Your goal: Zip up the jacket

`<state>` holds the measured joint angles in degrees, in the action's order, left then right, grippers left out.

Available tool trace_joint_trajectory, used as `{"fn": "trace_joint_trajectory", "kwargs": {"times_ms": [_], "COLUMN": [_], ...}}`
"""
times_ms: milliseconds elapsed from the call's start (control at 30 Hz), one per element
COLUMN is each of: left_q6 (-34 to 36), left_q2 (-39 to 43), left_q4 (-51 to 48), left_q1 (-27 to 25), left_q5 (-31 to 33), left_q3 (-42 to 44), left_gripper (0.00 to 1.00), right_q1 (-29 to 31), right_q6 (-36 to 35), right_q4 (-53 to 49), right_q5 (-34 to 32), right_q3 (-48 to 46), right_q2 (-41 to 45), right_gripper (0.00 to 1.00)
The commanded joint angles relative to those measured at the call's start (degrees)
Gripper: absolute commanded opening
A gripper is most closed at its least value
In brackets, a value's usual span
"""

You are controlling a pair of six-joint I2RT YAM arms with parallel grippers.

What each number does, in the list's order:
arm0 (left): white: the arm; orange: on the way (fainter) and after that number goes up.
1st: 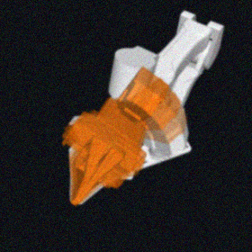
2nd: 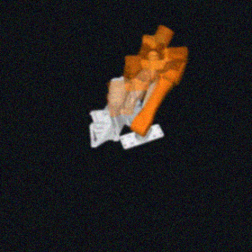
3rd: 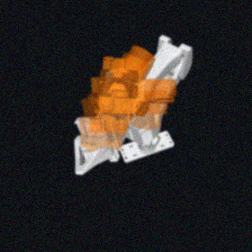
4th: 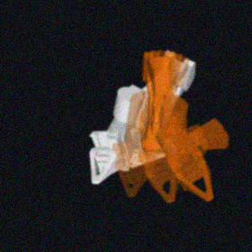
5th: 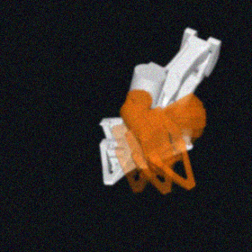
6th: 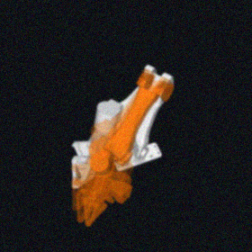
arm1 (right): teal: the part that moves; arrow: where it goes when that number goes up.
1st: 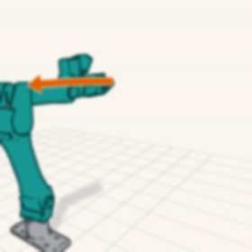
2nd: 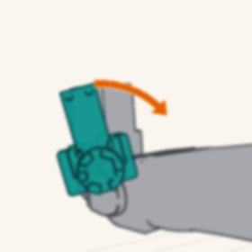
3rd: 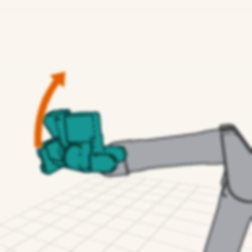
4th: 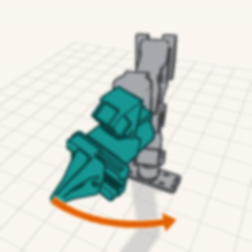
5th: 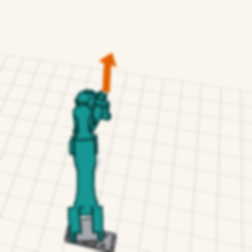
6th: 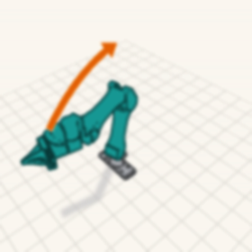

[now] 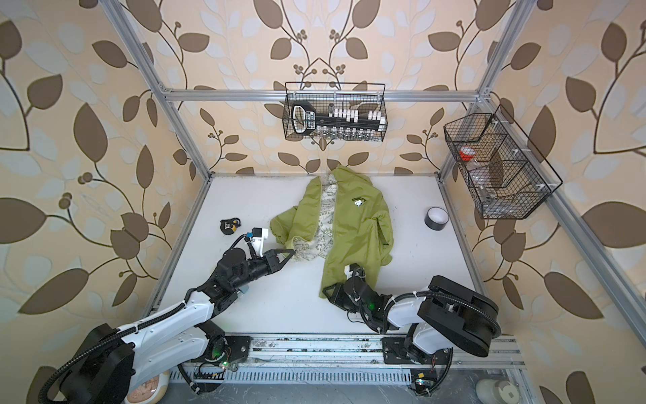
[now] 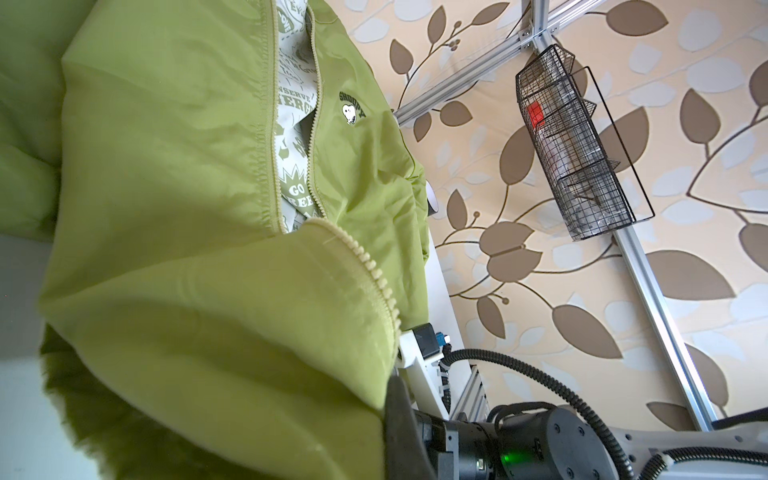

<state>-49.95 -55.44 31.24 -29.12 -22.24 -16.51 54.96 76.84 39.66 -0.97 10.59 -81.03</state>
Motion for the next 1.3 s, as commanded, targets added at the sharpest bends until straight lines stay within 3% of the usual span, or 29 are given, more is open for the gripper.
{"fn": "trace_joint_trajectory", "kwargs": {"times_ms": [0, 233, 567, 900, 1267], "left_q6": [0.02, -0.31, -0.55, -0.85, -0.89], "left_q2": [1.21, 0.81, 1.98, 4.55, 7.88], "left_q4": [1.92, 2.9, 3.23, 2.5, 0.41], "left_q1": [0.7, 0.67, 0.67, 0.65, 0.66], "left_q5": [-0.32, -1.61, -3.59, -4.74, -4.3], "left_q3": [0.52, 0.77, 1.74, 2.97, 3.77], "left_gripper": [0.0, 0.0, 0.0, 0.0, 0.0], "right_q1": [1.6, 7.87, 13.49, 17.02, 17.22], "right_q6": [5.27, 12.62, 20.37, 25.32, 28.5], "right_q4": [-5.5, -9.06, 6.53, 24.11, 23.08], "right_q5": [-4.27, -13.79, -22.61, -24.05, -26.86], "right_q3": [-2.87, -1.52, -3.33, -3.14, -5.13], "right_q2": [1.66, 4.57, -2.78, -17.98, -19.1], "right_gripper": [0.41, 0.45, 0.43, 0.38, 0.36]}}
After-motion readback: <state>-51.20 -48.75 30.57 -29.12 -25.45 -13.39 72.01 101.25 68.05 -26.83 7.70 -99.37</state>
